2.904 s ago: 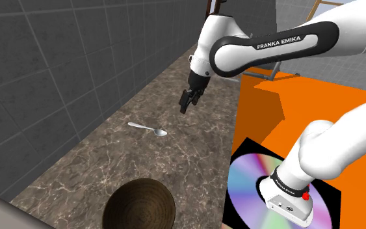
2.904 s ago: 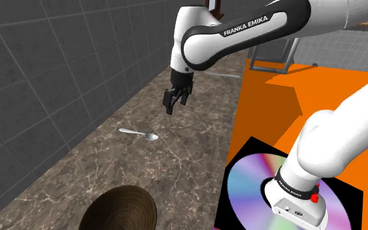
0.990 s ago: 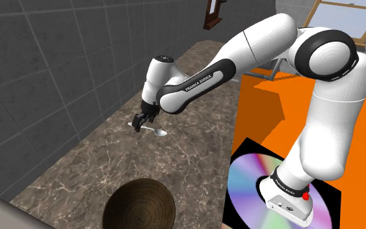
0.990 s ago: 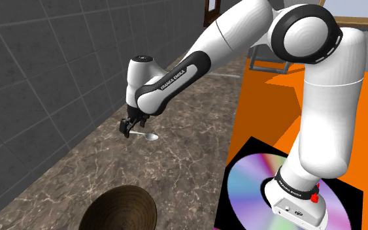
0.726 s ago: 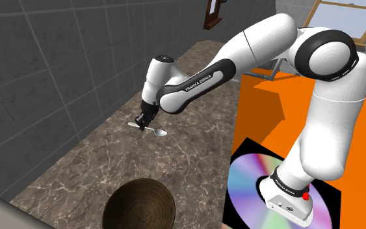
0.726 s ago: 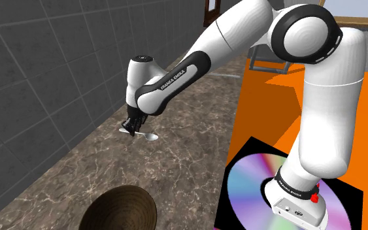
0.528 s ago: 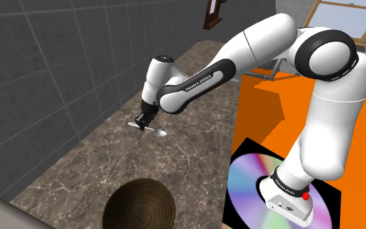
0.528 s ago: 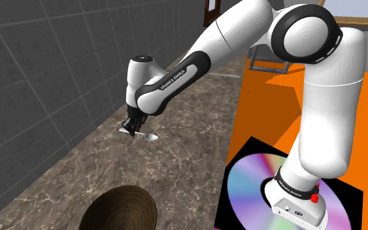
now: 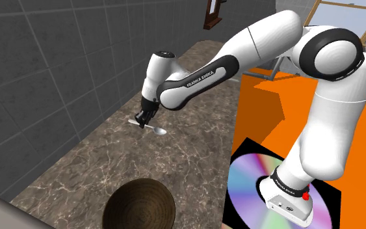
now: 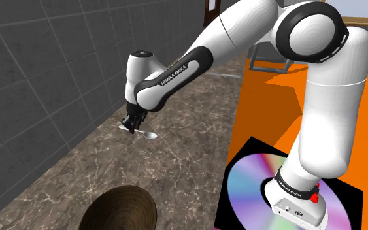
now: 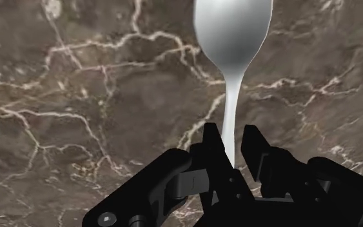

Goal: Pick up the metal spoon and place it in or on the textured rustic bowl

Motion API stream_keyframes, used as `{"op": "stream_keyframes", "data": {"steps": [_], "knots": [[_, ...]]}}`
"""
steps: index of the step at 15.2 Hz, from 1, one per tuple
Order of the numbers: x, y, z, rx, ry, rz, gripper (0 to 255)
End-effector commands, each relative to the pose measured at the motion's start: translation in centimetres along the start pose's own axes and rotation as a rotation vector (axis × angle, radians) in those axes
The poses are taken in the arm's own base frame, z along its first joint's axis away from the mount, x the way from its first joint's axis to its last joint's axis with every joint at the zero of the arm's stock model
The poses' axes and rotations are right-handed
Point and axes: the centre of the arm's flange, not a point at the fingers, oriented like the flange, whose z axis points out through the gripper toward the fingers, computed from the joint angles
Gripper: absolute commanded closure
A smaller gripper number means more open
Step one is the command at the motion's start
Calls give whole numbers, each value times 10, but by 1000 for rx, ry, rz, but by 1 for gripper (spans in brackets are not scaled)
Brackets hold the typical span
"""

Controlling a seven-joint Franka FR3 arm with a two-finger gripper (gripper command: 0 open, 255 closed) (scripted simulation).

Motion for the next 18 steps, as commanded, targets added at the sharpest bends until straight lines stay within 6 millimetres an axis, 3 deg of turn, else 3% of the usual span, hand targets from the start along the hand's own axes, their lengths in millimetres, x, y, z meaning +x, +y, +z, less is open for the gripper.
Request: {"op": "stream_keyframes", "data": {"steps": [1,18], "knots": [[4,-1,-10,0,0,0,255],[24,-12,-97,0,0,0,255]]}}
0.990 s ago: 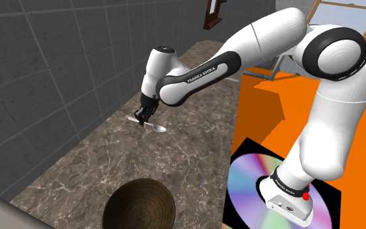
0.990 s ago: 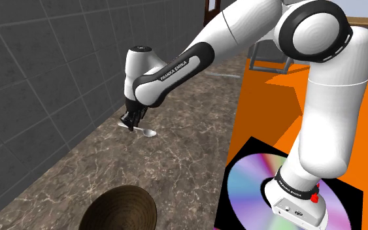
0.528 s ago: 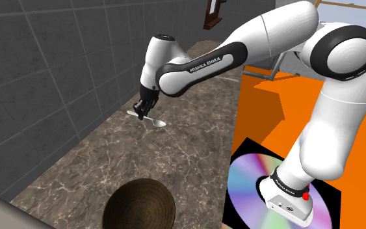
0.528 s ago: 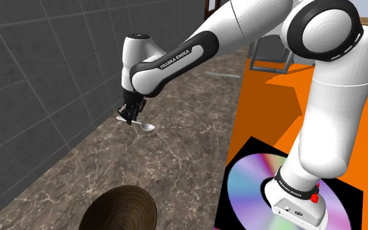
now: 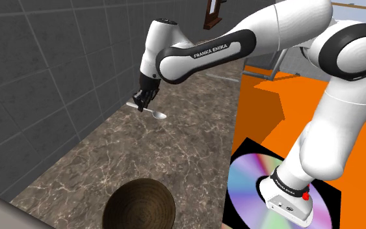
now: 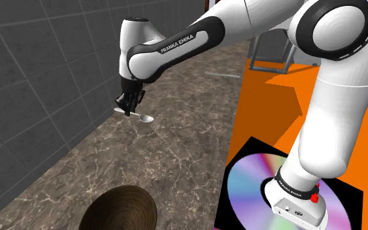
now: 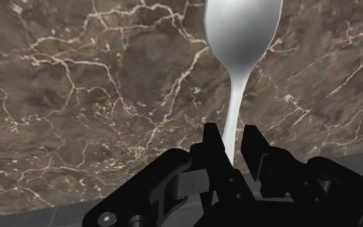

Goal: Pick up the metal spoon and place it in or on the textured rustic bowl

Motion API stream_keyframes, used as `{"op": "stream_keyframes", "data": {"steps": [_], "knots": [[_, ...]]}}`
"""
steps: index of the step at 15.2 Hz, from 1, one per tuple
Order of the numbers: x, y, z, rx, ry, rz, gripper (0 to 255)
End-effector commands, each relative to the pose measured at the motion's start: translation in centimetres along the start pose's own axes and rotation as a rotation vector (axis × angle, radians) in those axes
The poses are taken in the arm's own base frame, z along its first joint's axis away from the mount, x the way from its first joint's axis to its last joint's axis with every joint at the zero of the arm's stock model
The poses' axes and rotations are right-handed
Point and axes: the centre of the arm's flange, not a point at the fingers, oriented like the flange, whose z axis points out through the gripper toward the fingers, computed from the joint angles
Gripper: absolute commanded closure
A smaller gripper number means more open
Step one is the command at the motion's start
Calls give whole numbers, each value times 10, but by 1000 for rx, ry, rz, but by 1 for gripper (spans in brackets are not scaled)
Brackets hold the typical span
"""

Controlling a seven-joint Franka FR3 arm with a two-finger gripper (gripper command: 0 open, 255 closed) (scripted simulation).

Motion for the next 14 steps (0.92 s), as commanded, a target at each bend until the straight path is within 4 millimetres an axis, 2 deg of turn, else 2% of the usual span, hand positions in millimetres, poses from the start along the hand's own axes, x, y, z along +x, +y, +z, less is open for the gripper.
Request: {"op": "stream_keyframes", "data": {"steps": [1,7,14], "knots": [[3,-2,-9,0,0,0,255],[9,-6,-38,0,0,0,255],[-48,-78,-46,0,0,0,255]]}}
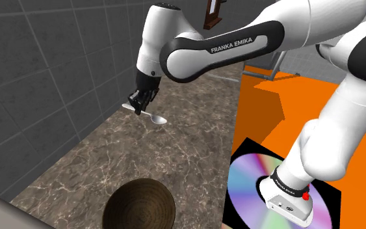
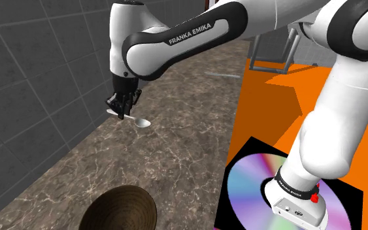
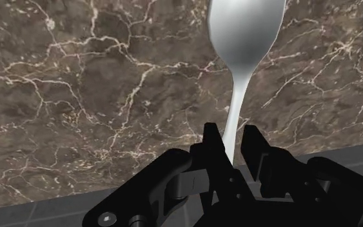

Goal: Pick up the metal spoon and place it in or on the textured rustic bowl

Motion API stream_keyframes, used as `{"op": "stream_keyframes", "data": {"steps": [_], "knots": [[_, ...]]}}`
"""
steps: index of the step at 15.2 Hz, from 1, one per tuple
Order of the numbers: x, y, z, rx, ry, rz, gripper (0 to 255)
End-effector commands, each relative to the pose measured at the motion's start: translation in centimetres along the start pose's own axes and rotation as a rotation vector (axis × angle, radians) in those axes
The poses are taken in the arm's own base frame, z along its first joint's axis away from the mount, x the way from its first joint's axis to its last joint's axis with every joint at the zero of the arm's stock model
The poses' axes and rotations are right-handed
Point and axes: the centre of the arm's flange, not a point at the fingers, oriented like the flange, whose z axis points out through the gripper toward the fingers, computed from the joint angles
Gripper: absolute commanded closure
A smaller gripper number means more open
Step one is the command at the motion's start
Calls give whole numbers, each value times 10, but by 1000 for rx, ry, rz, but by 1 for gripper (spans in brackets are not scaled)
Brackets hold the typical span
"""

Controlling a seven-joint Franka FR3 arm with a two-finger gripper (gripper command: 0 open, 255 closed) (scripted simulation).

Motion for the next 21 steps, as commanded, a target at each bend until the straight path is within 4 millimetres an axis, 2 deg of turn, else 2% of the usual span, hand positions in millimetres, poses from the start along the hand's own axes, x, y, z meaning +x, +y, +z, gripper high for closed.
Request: {"op": "stream_keyframes", "data": {"steps": [1,21], "knots": [[-20,-23,-1,-1,0,1,255],[-182,-230,-22,-1,0,1,255]]}}
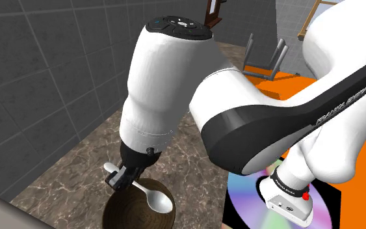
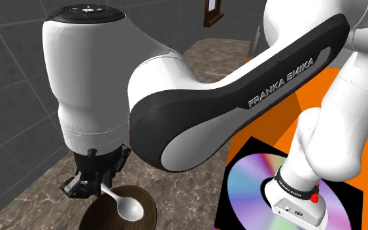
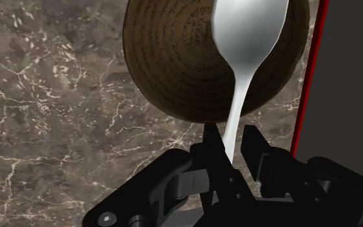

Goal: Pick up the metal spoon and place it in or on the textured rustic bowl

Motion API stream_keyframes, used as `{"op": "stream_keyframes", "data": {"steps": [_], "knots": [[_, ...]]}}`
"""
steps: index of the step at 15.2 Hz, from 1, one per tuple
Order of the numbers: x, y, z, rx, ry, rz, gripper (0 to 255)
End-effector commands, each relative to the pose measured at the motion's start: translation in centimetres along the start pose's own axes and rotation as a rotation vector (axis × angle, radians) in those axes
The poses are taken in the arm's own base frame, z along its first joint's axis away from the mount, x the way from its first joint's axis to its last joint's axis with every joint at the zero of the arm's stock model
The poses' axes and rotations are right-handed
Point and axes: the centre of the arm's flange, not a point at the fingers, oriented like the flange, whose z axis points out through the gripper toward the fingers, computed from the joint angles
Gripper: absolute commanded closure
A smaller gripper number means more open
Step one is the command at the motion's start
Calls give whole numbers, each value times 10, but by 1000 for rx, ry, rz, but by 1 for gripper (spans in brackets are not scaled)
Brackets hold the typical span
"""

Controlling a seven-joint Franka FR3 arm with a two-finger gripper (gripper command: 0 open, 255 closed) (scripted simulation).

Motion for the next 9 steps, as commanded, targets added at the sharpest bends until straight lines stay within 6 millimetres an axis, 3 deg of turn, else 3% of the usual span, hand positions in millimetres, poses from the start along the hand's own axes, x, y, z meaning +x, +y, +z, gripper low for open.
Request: {"op": "stream_keyframes", "data": {"steps": [1,9], "knots": [[-14,-15,0,0,0,2,255],[-23,-10,41,0,0,2,255]]}}
